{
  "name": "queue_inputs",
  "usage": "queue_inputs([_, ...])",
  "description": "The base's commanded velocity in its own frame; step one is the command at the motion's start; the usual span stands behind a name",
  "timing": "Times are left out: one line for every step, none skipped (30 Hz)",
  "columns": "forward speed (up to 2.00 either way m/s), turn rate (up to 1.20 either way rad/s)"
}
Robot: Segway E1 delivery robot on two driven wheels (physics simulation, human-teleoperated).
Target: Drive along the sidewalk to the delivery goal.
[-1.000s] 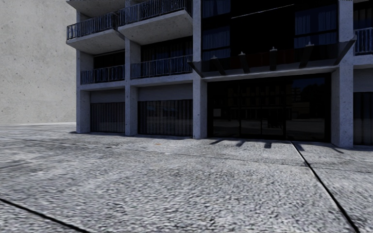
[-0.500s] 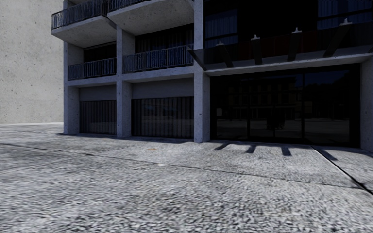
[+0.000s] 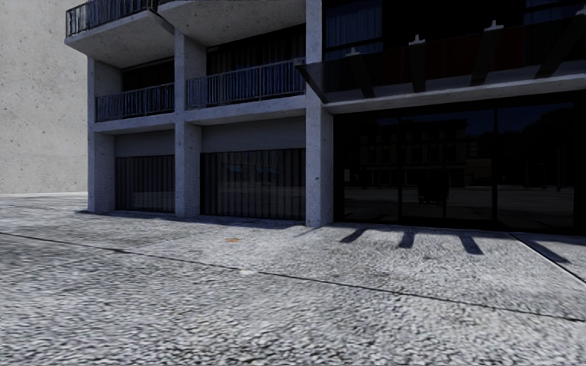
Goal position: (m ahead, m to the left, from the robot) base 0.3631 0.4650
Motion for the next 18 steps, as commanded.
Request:
queue_inputs([0.48, 0.00])
queue_inputs([0.44, 0.00])
queue_inputs([0.36, 0.00])
queue_inputs([0.30, 0.00])
queue_inputs([0.28, 0.00])
queue_inputs([0.23, 0.00])
queue_inputs([0.23, 0.00])
queue_inputs([0.19, 0.00])
queue_inputs([0.16, 0.00])
queue_inputs([0.16, 0.00])
queue_inputs([0.13, 0.00])
queue_inputs([0.13, 0.00])
queue_inputs([0.00, 0.00])
queue_inputs([0.00, 0.00])
queue_inputs([0.00, 0.00])
queue_inputs([0.00, 0.00])
queue_inputs([0.00, 0.00])
queue_inputs([0.00, 0.00])
